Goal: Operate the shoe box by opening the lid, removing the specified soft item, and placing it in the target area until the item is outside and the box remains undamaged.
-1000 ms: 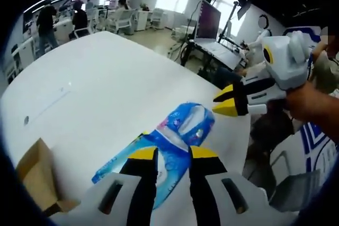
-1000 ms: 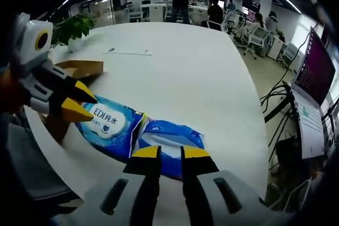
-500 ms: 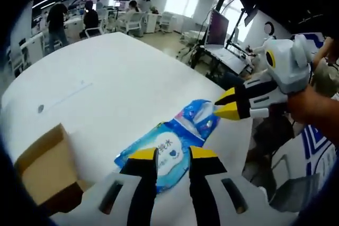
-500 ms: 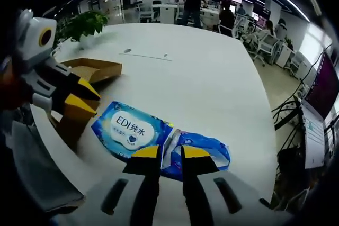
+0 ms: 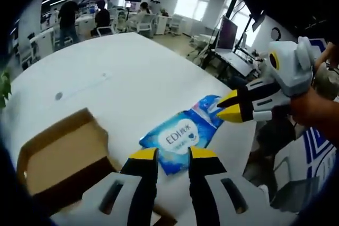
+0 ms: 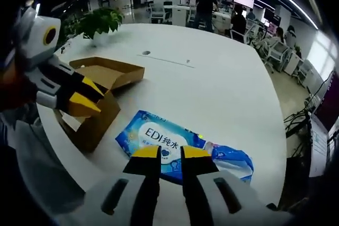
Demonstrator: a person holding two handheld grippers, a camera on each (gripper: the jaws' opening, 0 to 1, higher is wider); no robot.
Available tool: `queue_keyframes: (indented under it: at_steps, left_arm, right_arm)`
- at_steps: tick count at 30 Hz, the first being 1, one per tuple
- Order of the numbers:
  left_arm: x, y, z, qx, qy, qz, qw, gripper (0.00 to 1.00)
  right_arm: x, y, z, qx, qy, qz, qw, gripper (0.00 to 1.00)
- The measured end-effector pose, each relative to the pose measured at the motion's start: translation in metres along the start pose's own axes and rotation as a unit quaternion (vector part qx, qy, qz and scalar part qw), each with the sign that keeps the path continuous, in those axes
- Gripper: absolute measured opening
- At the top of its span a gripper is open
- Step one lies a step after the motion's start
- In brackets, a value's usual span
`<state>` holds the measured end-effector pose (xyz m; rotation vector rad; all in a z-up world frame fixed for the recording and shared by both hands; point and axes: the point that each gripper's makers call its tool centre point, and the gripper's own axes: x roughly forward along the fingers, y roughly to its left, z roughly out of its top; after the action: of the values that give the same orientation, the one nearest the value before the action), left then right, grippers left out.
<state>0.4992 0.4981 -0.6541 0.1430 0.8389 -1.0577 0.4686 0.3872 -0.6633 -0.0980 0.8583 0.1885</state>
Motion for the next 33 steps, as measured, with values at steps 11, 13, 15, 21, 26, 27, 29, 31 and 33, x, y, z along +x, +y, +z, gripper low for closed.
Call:
queue_keyframes:
  at_steps: [11, 13, 15, 21, 26, 27, 29, 31, 33]
  left_arm:
    - [-0.032, 0.028, -0.014, -0.016, -0.008, 0.015, 0.9997, 0.19]
    - [-0.037, 0.032, -0.017, -0.02, -0.009, 0.016, 0.9996, 0.19]
    - [-0.041, 0.038, -0.021, -0.022, -0.007, 0.019, 0.9996, 0.19]
    - [-0.058, 0.054, -0.031, -0.022, -0.007, 0.028, 0.9993, 0.19]
    - [-0.07, 0.067, -0.044, -0.03, -0.005, 0.034, 0.9989, 0.19]
    - [-0.072, 0.069, -0.046, -0.034, -0.005, 0.035, 0.9988, 0.19]
    - [-0.076, 0.074, -0.049, -0.034, -0.004, 0.037, 0.9987, 0.19]
    - [-0.082, 0.08, -0.051, -0.037, -0.004, 0.041, 0.9985, 0.19]
    - [-0.087, 0.085, -0.052, -0.04, -0.006, 0.042, 0.9983, 0.19]
  right_arm:
    - [0.01, 0.043, 0.019, -0.019, 0.0, 0.017, 0.9997, 0.13]
    - [0.013, 0.05, 0.024, -0.023, -0.001, 0.02, 0.9995, 0.13]
    - [0.015, 0.058, 0.028, -0.028, -0.001, 0.025, 0.9993, 0.13]
    - [0.019, 0.084, 0.04, -0.035, -0.005, 0.037, 0.9987, 0.13]
    - [0.023, 0.105, 0.045, -0.045, -0.005, 0.046, 0.9979, 0.13]
    - [0.023, 0.108, 0.045, -0.047, -0.005, 0.048, 0.9977, 0.13]
    - [0.023, 0.115, 0.046, -0.051, -0.004, 0.051, 0.9974, 0.13]
    - [0.024, 0.127, 0.047, -0.06, -0.004, 0.057, 0.9966, 0.13]
    - [0.025, 0.138, 0.048, -0.067, -0.003, 0.064, 0.9957, 0.13]
